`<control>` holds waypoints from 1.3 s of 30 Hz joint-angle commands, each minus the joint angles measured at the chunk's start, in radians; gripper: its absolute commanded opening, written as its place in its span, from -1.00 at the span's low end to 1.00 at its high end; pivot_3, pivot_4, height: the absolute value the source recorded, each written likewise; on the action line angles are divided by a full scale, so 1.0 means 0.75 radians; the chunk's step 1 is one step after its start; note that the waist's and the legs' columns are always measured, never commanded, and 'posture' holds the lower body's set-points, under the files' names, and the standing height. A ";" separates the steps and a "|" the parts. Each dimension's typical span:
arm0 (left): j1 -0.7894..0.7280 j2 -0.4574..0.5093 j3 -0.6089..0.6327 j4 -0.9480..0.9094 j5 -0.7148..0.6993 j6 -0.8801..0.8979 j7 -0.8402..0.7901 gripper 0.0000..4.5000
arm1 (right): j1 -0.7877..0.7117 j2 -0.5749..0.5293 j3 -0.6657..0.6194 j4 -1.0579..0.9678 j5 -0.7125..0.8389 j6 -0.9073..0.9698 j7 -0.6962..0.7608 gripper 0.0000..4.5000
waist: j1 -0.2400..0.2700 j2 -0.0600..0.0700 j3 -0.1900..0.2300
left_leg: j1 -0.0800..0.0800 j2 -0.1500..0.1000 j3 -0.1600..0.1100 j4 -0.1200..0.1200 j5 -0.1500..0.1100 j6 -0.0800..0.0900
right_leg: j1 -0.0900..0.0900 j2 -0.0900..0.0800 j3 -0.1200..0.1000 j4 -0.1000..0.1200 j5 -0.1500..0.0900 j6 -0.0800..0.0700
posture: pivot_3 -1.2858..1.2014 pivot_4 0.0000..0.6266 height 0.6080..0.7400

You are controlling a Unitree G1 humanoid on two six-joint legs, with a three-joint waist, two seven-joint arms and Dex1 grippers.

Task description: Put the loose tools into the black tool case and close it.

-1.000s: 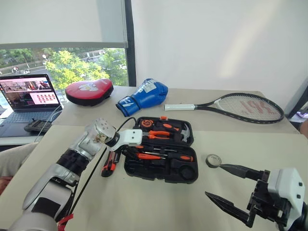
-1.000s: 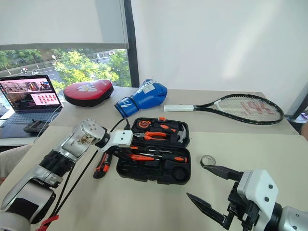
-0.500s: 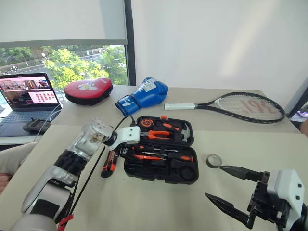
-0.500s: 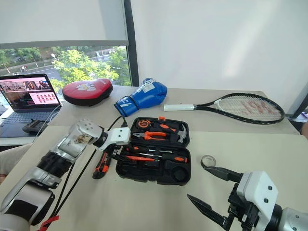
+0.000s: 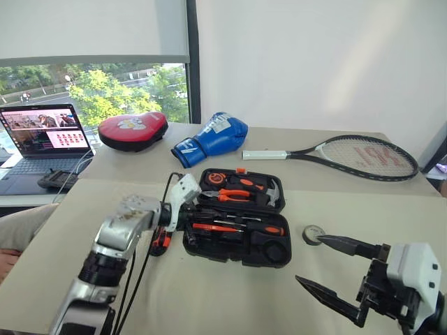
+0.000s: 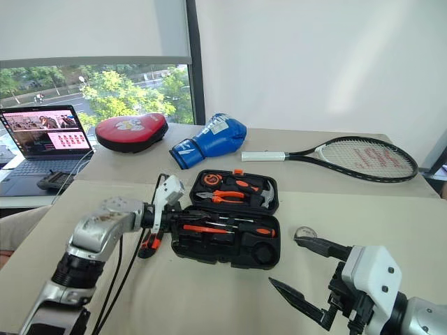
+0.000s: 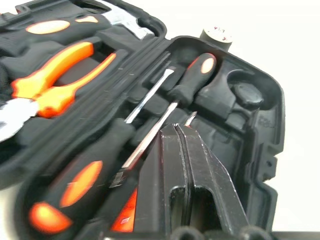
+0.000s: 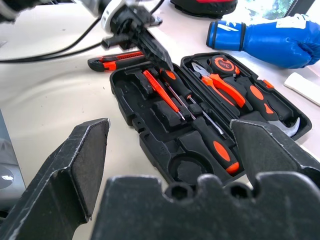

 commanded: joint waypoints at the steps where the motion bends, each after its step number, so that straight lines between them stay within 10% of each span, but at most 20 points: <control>1: 0.067 -0.064 -0.041 -0.067 0.022 -0.101 0.110 -1.00 | 0.005 -0.002 -0.009 -0.024 0.009 -0.026 -0.016 1.00 | 0.001 0.000 0.000 | 0.001 0.000 0.000 0.000 0.000 0.000 | 0.001 0.000 0.000 0.000 0.000 0.000 | 0.03 -0.52 1.00; 23: 0.150 -0.142 0.068 0.036 -0.016 -0.081 0.427 -1.00 | 0.069 -0.016 -0.026 -0.024 0.017 -0.073 -0.039 1.00 | 0.001 0.000 0.000 | 0.001 0.000 -0.001 -0.003 0.000 -0.001 | 0.001 -0.004 0.000 -0.002 0.001 -0.002 | 0.03 -0.52 1.00; 39: 0.305 0.031 -0.043 0.008 0.030 -0.076 0.384 -1.00 | 0.071 -0.018 -0.023 -0.024 0.015 -0.075 -0.040 1.00 | 0.000 0.011 -0.007 | 0.012 0.001 -0.001 -0.014 0.002 -0.006 | 0.004 -0.004 0.001 -0.002 -0.001 -0.005 | 0.03 -0.52 1.00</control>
